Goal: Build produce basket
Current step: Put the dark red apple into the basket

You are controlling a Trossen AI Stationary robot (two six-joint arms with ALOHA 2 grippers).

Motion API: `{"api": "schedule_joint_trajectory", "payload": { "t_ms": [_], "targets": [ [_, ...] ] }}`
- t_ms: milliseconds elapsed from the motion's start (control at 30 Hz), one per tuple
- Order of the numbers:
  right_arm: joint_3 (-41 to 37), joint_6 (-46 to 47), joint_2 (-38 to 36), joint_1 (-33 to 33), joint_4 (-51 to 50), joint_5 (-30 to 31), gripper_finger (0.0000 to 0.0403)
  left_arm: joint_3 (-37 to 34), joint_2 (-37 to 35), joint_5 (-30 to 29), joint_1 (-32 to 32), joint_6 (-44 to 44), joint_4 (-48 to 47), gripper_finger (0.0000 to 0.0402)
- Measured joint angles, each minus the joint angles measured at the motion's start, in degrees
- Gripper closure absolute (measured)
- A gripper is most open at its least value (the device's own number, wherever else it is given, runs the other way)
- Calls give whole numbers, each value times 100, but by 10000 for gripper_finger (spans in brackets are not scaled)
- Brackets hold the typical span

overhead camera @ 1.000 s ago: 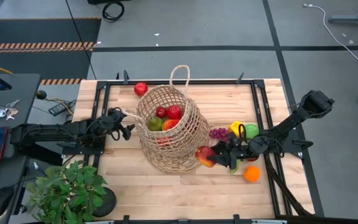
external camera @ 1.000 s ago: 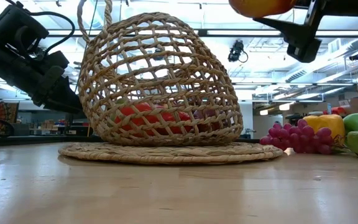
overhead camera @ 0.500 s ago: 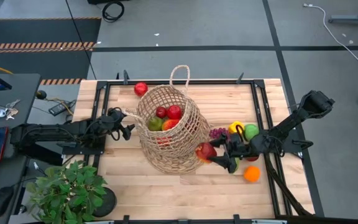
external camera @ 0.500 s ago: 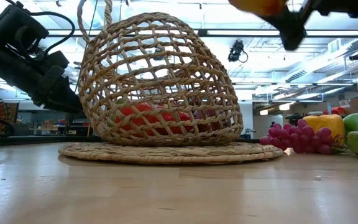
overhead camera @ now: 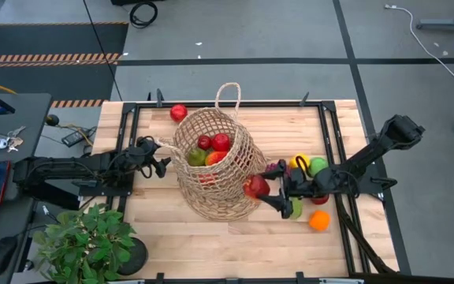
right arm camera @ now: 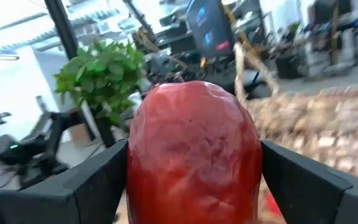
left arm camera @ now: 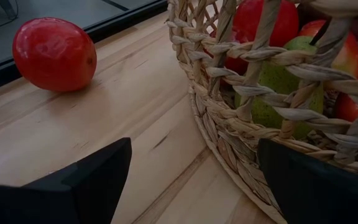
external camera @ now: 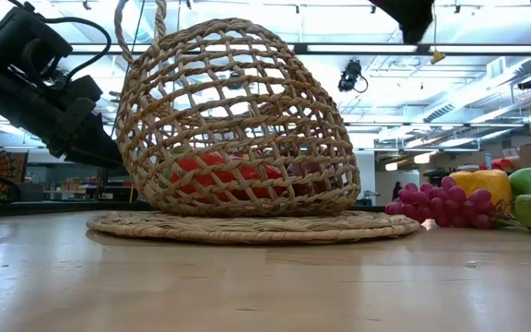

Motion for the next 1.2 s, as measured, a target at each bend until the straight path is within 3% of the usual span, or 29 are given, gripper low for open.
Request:
{"api": "schedule_joint_trajectory", "payload": {
  "t_ms": [133,300,367,500,667,967,1100,1200],
  "targets": [
    [68,-828,0,-114,339,113,48,0,1,-1,1,1,2,44],
    [216,-550,0,-569,708,85,48,1,1,-1,1,1,2,44],
    [494,-394,-2,-828,185,-82,48,0,1,-2,0,1,2,44],
    [1367,-168,16,-1333,-1853,-784,48,0,0,-1,1,1,2,44],
    [2322,-88,160,-1781,-3474,-972,48,2,0,-1,1,0,2,44],
    [2880,-88,477,-2427,-3383,-1476,48,2,1,-2,0,1,7,44],
    [3135,-17,829,-2730,-3352,-2092,48,2,0,-2,0,2,17,44],
    [3384,131,1231,-2832,-3397,-2220,48,2,0,-2,0,2,4,44]
  ]
}}
